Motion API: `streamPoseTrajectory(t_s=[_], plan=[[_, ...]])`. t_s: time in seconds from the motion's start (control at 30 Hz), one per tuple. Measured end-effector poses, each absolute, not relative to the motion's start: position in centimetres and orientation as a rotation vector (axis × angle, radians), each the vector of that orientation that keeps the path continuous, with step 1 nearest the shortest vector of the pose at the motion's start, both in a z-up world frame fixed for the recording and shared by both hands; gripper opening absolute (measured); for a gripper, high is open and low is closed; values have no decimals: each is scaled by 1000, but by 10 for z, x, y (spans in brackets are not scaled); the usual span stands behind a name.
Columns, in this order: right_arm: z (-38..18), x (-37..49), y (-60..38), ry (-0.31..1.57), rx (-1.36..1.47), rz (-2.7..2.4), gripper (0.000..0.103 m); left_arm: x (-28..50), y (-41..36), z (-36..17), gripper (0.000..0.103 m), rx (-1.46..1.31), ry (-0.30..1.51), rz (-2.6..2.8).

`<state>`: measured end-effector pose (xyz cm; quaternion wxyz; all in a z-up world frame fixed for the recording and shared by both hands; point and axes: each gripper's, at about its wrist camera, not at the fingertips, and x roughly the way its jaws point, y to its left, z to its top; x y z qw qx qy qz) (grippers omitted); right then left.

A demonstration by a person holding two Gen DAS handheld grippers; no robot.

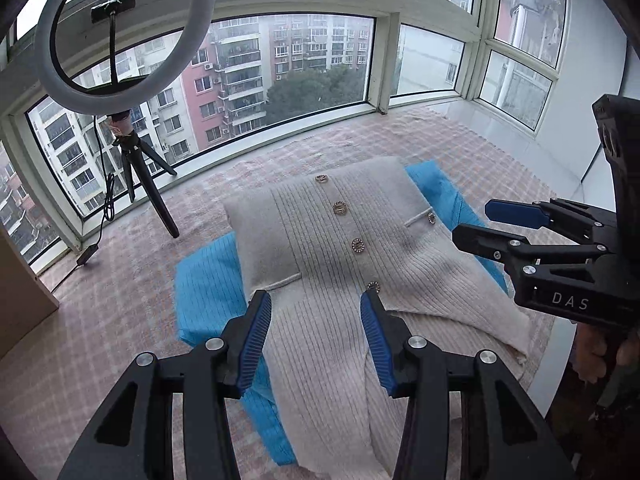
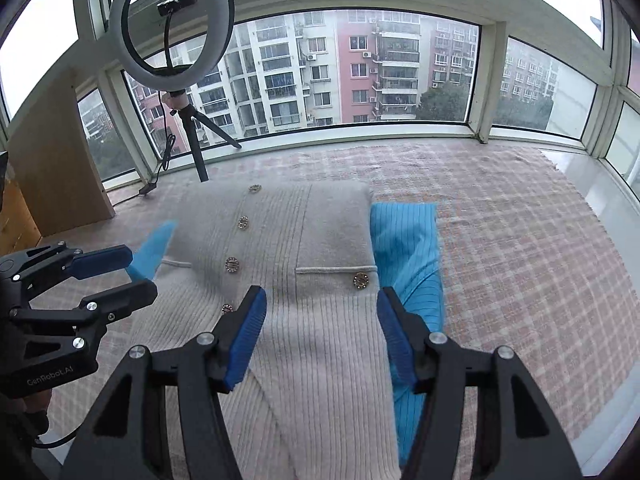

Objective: Fold clothes
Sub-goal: 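Open both tools and release the cardigan on the blue stack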

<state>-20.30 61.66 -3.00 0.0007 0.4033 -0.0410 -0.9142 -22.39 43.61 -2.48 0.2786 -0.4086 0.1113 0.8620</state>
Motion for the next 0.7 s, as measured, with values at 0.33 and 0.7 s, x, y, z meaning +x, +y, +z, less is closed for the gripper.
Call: streamPoseTrajectory(t_s=[0.33,0.7], plan=[[-4,-158,587,-109,1241,-2964,58,-184,387,6,48,-1027,328,2323],[-6,-98,520,-139,1310,-3069,58,-144,302,-4,54,-1036,318,2265]])
